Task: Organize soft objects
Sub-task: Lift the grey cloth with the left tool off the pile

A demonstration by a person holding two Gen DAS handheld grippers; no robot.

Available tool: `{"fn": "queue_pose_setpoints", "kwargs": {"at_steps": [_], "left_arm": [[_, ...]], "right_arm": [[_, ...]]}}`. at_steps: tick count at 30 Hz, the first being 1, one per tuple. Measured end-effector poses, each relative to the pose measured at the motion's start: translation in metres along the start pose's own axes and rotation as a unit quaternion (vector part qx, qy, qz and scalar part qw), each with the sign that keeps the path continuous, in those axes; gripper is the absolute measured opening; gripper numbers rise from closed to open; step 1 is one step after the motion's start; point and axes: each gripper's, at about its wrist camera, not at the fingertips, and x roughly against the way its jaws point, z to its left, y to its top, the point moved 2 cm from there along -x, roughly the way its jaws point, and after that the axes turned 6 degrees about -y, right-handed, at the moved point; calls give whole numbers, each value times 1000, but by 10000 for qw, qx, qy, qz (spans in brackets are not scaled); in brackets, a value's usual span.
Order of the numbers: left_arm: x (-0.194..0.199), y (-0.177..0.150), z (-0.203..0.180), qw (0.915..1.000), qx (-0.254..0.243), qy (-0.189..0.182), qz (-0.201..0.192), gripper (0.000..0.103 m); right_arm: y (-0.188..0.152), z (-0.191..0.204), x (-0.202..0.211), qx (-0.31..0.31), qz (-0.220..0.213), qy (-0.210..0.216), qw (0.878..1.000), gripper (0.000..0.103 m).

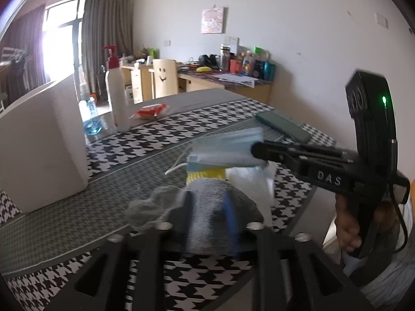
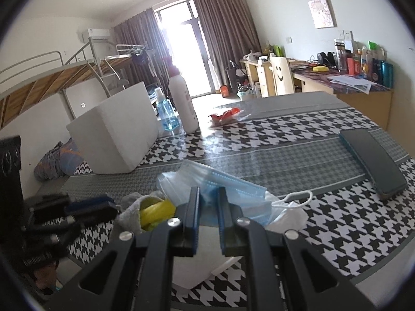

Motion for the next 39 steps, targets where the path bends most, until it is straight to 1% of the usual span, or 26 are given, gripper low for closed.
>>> {"fn": "queue_pose_setpoints", "kwargs": {"at_steps": [1, 2, 3, 7, 8, 9, 10, 11, 12, 13, 15, 18, 19, 23, 29, 33, 35, 37, 39], "left_arm": [[0, 0, -2, 10000, -40, 32, -31, 65], [2, 1, -6, 9999, -102, 80, -108, 70], [2, 2, -7, 9998, -134, 76, -141, 73], [-5, 5, -13, 9998, -199, -53, -42, 72], [-10, 6, -13, 9998, -184, -45, 30, 70], [-15, 6, -13, 9998, -165, -41, 109, 59], [-18, 5, -11, 9997, -136, -44, 186, 46], [-22, 5, -9, 9996, -81, -46, 261, 40], [-25, 5, -7, 9995, -17, -33, 306, 31], [-26, 4, -5, 9994, 24, -10, 332, 25], [-26, 3, -3, 9994, 41, 45, 332, 19], [-19, 4, -1, 9997, 80, 35, 238, 13], [-17, 5, 0, 9997, 80, 35, 211, 9], [-6, 9, 7, 9998, 188, 48, 66, 8], [17, 22, 23, 9986, 381, 217, -281, 8], [30, 30, 31, 9972, 484, 343, -446, 8], [36, 33, 34, 9965, 553, 340, -522, 8], [36, 37, 36, 9964, 644, 229, -494, 8], [36, 40, 36, 9965, 621, 226, -518, 8]], "right_arm": [[0, 0, 1, 12, -16, -4, 10000, 15], [0, 1, 1, 25, -27, -4, 10000, 15], [0, 1, 1, 28, -19, 0, 10000, 15], [-1, 1, -1, 23, 18, 17, 10000, 15], [-1, 1, -2, 18, 19, 23, 10000, 15], [-1, 1, -1, 18, 14, 31, 10000, 15], [0, 1, -1, 20, 10, 34, 10000, 15], [0, 2, -1, 26, 7, 36, 10000, 15], [-1, 2, -1, 32, 5, 37, 10000, 15], [-1, 1, -1, 29, 7, 37, 10000, 15], [-1, 0, -2, 15, 23, 48, 10000, 15], [-2, 0, -3, 33, 38, 51, 10000, 15], [-2, 1, -4, 31, 46, 50, 10000, 15], [-2, 1, -5, 25, 59, 53, 10000, 15], [-1, 1, -5, 28, 56, 12, 10000, 15], [2, 2, -4, 63, 60, -9, 10000, 15], [3, 4, -4, 87, 50, -10, 9999, 15], [5, 6, -3, 94, 31, -8, 10000, 15], [6, 7, -1, 96, -6, 2, 10000, 15]]}}
